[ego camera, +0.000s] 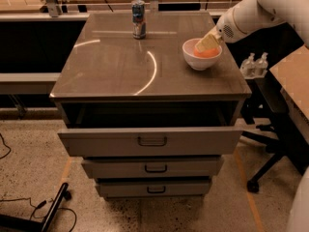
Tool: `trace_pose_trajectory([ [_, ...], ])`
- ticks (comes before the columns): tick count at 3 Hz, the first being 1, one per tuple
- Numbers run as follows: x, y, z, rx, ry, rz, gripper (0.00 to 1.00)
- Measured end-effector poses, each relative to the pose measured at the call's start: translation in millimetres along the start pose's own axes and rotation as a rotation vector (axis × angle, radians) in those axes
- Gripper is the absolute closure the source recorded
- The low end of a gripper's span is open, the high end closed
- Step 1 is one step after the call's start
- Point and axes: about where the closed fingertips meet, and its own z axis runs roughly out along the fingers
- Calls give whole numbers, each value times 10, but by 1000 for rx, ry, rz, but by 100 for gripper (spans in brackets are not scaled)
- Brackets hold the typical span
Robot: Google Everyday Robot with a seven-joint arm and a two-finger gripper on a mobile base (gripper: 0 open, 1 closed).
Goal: Pick orange from white bowl and place on counter
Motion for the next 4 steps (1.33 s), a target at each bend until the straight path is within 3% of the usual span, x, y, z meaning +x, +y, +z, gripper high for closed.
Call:
trace_pose_trajectory([
  [3, 43, -37, 47, -9, 17, 2, 53],
  [4, 42, -38, 45, -9, 17, 2, 46],
])
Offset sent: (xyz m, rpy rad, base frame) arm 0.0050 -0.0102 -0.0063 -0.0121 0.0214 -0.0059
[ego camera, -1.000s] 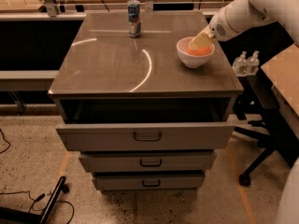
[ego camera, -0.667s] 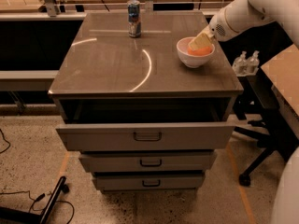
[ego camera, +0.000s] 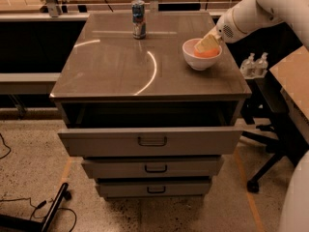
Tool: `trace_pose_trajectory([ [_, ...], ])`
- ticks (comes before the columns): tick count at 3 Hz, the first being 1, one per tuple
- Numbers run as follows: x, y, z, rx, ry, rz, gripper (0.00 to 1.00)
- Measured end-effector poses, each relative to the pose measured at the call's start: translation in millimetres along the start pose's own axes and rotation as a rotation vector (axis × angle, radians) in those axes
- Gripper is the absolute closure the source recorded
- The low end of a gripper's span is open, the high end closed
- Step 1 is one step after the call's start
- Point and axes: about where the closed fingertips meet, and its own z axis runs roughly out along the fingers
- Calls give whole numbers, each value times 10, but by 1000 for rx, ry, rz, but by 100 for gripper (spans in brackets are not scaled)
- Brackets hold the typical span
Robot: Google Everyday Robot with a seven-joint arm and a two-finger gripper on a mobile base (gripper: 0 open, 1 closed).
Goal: Pick orange from white bowl and place on counter
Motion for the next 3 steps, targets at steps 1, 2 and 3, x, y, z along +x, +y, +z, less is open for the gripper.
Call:
trace_pose_trajectory([
  [1, 0, 0, 0, 0, 0, 0, 41],
  [2, 60, -18, 94, -11, 25, -4, 43],
  [3, 83, -22, 135, -16, 40, -8, 46],
])
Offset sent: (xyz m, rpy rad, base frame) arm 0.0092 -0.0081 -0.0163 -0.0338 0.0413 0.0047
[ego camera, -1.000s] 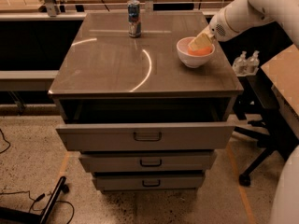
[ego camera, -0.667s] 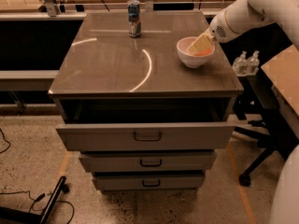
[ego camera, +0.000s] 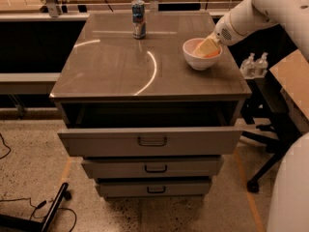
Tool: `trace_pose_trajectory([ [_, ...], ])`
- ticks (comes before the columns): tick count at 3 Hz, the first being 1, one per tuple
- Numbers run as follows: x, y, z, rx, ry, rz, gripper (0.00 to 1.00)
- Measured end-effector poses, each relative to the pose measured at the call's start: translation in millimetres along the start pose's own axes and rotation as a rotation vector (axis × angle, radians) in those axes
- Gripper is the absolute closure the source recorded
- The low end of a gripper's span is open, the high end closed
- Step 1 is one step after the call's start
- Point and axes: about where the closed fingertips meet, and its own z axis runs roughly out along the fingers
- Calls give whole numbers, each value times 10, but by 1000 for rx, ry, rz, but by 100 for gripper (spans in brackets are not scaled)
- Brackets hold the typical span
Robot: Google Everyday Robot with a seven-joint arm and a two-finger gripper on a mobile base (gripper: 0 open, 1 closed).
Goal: Pick orange from white bowl and place on counter
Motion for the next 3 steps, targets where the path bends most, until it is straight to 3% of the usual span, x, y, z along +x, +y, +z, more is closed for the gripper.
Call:
trace_pose_trajectory([
  [2, 37, -8, 31, 0, 17, -1, 87],
  [3, 20, -26, -9, 10, 8, -1, 100],
])
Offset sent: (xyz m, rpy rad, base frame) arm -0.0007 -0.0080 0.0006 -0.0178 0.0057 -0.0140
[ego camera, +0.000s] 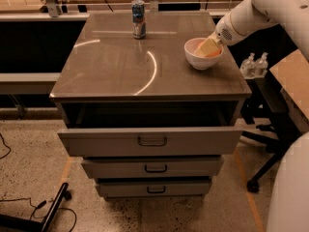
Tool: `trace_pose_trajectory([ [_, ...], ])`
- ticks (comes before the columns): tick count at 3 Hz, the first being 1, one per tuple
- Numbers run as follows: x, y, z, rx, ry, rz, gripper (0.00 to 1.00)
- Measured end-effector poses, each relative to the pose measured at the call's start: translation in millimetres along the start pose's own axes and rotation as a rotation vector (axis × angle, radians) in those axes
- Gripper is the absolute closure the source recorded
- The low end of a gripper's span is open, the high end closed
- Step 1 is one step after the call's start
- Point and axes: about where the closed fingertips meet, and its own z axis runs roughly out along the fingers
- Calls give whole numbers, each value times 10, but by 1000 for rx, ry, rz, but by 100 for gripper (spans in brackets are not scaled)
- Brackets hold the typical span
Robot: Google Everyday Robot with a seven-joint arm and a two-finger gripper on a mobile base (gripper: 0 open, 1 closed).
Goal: Pick orange from white bowl and place on counter
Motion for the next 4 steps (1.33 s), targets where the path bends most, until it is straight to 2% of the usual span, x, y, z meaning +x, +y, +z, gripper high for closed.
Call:
trace_pose_trajectory([
  [2, -424, 52, -418, 60, -72, -66, 100],
  [3, -690, 115, -410, 41, -90, -125, 100],
  [4, -1047, 221, -253, -10, -107, -211, 100],
])
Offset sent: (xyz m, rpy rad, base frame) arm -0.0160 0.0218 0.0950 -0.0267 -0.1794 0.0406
